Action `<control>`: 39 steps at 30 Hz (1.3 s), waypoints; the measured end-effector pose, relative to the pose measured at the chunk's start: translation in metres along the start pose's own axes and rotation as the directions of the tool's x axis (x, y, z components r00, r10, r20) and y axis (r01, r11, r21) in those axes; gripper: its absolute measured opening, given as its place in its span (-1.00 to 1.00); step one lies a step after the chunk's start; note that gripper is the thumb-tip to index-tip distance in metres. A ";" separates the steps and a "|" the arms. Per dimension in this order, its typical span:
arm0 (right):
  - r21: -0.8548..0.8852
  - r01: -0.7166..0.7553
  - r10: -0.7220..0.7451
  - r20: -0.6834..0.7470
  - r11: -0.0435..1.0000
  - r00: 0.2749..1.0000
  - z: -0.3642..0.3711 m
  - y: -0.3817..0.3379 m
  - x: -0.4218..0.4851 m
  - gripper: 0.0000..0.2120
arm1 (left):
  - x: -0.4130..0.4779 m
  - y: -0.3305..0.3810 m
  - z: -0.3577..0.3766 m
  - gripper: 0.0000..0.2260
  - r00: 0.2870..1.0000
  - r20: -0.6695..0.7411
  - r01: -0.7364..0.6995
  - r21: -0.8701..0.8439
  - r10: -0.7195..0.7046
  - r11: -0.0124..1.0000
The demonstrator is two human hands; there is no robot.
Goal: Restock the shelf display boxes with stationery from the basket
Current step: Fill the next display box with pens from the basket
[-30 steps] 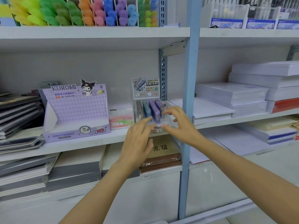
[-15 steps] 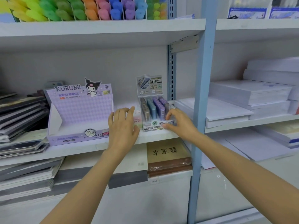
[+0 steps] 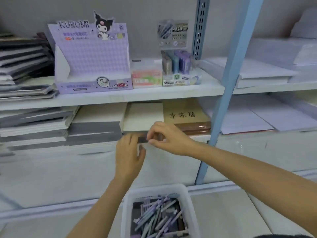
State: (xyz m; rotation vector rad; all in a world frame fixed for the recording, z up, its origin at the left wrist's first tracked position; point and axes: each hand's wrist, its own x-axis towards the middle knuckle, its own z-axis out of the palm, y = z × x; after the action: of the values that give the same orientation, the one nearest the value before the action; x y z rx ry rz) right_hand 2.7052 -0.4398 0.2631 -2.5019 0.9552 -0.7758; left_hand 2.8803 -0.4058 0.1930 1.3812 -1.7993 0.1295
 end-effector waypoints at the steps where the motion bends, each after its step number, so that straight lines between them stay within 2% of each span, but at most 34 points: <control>1: 0.011 -0.050 0.048 0.117 0.999 0.992 0.023 0.007 -0.006 -0.91 | -0.029 -0.015 0.009 -0.71 0.990 0.114 0.090 -0.004 -0.089 0.996; 3: 0.006 -0.155 0.146 0.312 0.988 0.939 0.068 0.025 -0.019 -0.87 | -0.087 -0.044 0.024 -0.72 0.903 0.332 0.263 0.078 -0.273 0.962; 6: -0.033 -0.306 0.285 0.466 0.952 0.837 0.134 0.057 -0.048 -0.83 | -0.165 -0.077 0.041 -0.64 0.716 0.553 0.337 0.262 -0.427 0.904; 9: -0.066 -0.444 0.411 0.518 0.894 0.750 0.195 0.086 -0.085 -0.80 | -0.214 -0.093 0.050 -0.55 0.560 0.672 0.339 0.348 -0.484 0.874; 11: -0.108 -0.502 0.471 0.553 0.858 0.688 0.228 0.103 -0.107 -0.76 | -0.233 -0.101 0.055 -0.55 0.501 0.695 0.358 0.376 -0.515 0.855; 13: -0.128 -0.531 0.501 0.567 0.838 0.654 0.253 0.115 -0.121 -0.72 | -0.246 -0.107 0.059 -0.57 0.516 0.676 0.372 0.376 -0.526 0.849; 14: -0.137 -0.524 0.502 0.559 0.841 0.660 0.263 0.121 -0.125 -0.68 | -0.252 -0.109 0.060 -0.58 0.538 0.662 0.380 0.363 -0.522 0.851; 18: -0.174 -0.377 0.408 0.538 0.910 0.737 0.297 0.138 -0.128 -0.53 | -0.272 -0.113 0.069 -0.59 0.604 0.613 0.451 0.265 -0.510 0.852; 23: -0.394 -0.177 0.378 0.521 0.902 0.765 0.329 0.142 -0.123 -0.59 | -0.272 -0.119 0.079 -0.64 0.685 0.533 0.471 0.195 -0.496 0.860; 27: -0.468 -0.044 0.334 0.558 0.883 0.760 0.336 0.147 -0.121 -0.61 | -0.266 -0.124 0.084 -0.72 0.706 0.486 0.492 0.188 -0.516 0.850; 29: -0.457 -0.038 0.322 0.563 0.889 0.761 0.336 0.149 -0.123 -0.67 | -0.265 -0.125 0.086 -0.73 0.734 0.451 0.462 0.218 -0.509 0.859; 31: -0.430 -0.092 0.338 0.541 0.898 0.770 0.333 0.151 -0.125 -0.74 | -0.264 -0.124 0.087 -0.74 0.758 0.416 0.450 0.224 -0.502 0.864; 33: -0.395 -0.178 0.377 0.511 0.901 0.773 0.327 0.155 -0.124 -0.80 | -0.261 -0.122 0.089 -0.78 0.754 0.401 0.486 0.193 -0.520 0.853; 35: -0.323 -0.293 0.423 0.484 0.900 0.766 0.320 0.155 -0.121 -0.79 | -0.257 -0.117 0.093 -0.83 0.707 0.412 0.577 0.132 -0.574 0.806; 37: -0.226 -0.393 0.454 0.465 0.891 0.760 0.314 0.150 -0.115 -0.72 | -0.249 -0.110 0.097 -0.88 0.629 0.455 0.694 0.036 -0.630 0.719; 39: -0.108 -0.459 0.451 0.476 0.882 0.755 0.311 0.140 -0.110 -0.68 | -0.238 -0.100 0.100 -0.91 0.554 0.541 0.800 -0.135 -0.633 0.584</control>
State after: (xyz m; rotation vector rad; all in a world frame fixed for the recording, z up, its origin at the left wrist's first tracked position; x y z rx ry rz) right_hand 2.7541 -0.4243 -0.0915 -2.1344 1.2701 0.0163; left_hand 2.9177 -0.3202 -0.0677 1.8523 -1.2926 -1.0165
